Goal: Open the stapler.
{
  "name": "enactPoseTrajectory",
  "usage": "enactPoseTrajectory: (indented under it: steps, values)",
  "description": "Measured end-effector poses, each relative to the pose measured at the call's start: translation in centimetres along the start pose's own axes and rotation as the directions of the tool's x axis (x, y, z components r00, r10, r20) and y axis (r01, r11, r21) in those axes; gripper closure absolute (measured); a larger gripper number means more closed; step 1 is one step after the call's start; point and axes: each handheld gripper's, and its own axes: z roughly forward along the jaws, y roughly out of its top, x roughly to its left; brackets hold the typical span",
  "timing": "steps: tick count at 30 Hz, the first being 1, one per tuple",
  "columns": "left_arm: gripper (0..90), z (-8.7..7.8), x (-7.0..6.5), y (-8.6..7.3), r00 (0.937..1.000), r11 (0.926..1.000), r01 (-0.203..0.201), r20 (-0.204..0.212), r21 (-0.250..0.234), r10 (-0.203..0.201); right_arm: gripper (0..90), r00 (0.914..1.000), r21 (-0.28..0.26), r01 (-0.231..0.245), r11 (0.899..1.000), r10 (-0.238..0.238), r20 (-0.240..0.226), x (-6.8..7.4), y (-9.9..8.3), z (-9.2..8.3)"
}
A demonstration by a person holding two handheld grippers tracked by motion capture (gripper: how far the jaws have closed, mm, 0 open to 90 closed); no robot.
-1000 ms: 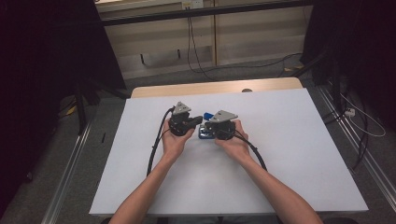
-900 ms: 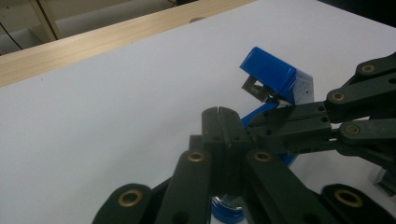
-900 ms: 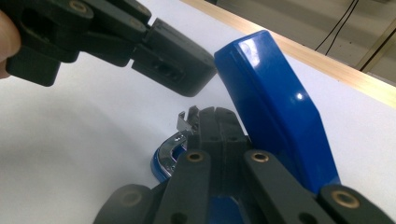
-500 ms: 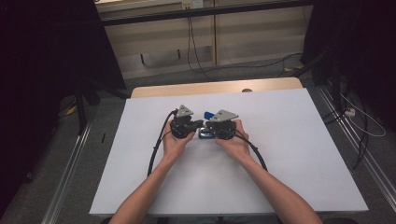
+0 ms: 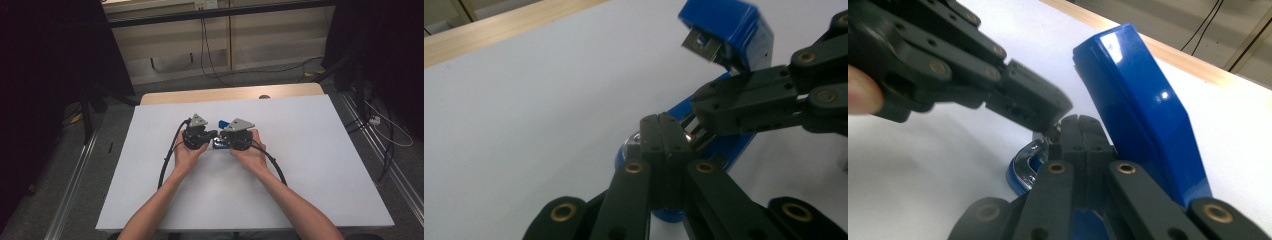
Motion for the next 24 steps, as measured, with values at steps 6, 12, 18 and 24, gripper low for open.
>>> enactPoseTrajectory:
  steps: [6,12,18,24]
  values:
    - [90.0,0.13,0.13,-0.41,1.0,0.9999,0.009,0.0,-0.008,-0.009,90.0,1.0,-0.001,-0.001,1.0,0.001,0.008,0.23,-0.09,0.17]
    - [90.0,0.11,-0.09,-0.48,0.9998,0.9999,0.006,-0.018,-0.012,-0.007,90.0,0.9998,-0.005,0.001,1.0,-0.001,0.02,0.35,-0.09,0.27]
    - [90.0,0.12,-0.12,-0.57,0.9997,0.9997,0.012,-0.019,-0.019,-0.013,90.0,0.9988,-0.028,-0.012,1.0,0.013,0.048,0.59,0.0,0.68]
    - [90.0,0.12,-0.09,-0.58,0.9998,0.9998,0.009,-0.018,-0.019,-0.009,90.0,0.998,-0.035,-0.028,0.999,0.03,0.055,0.3,0.2,0.33]
